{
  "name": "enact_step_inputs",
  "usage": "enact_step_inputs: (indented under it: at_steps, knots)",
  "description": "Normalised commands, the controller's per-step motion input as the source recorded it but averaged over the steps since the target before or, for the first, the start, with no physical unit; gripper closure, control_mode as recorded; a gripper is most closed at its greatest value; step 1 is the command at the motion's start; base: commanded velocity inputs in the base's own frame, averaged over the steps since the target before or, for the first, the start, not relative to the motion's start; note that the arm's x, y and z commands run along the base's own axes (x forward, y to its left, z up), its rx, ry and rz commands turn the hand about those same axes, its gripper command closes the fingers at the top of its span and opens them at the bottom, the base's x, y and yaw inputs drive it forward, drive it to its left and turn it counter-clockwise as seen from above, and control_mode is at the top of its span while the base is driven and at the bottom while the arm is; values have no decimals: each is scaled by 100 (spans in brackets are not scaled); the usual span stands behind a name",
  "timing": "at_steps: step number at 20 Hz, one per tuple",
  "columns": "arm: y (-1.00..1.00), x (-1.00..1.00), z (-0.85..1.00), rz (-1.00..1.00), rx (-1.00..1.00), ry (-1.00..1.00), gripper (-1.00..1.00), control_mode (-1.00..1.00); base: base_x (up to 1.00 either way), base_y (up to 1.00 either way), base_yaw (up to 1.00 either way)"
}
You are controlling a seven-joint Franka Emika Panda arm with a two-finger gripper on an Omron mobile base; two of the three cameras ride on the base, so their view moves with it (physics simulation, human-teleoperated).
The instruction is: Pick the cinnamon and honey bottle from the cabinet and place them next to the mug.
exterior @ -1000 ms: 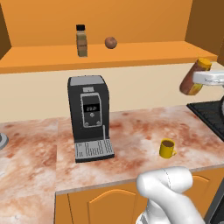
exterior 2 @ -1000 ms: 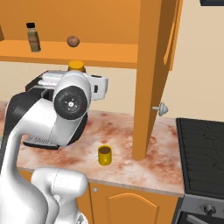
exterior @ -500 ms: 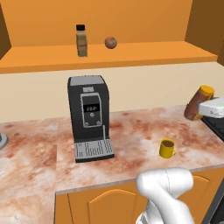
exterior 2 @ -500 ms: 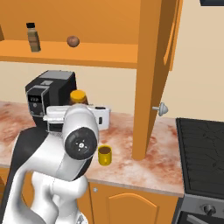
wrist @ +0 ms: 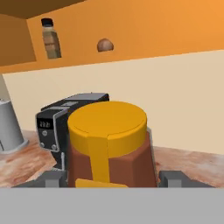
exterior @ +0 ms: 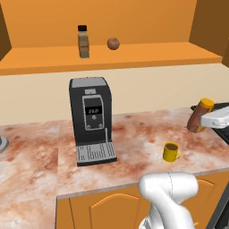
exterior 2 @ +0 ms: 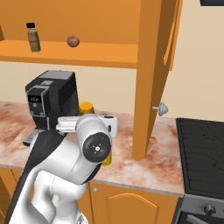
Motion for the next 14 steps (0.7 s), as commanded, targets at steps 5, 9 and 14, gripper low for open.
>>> enact_step_inputs:
  at_steps: [5,9,14]
  knots:
    - [0,27,-48,0,0,0,100,-100,0,0,0]
    - [-1,28,-45,0,0,-3,100,-100,0,0,0]
    - [-8,24,-44,0,0,-6,100,-100,0,0,0]
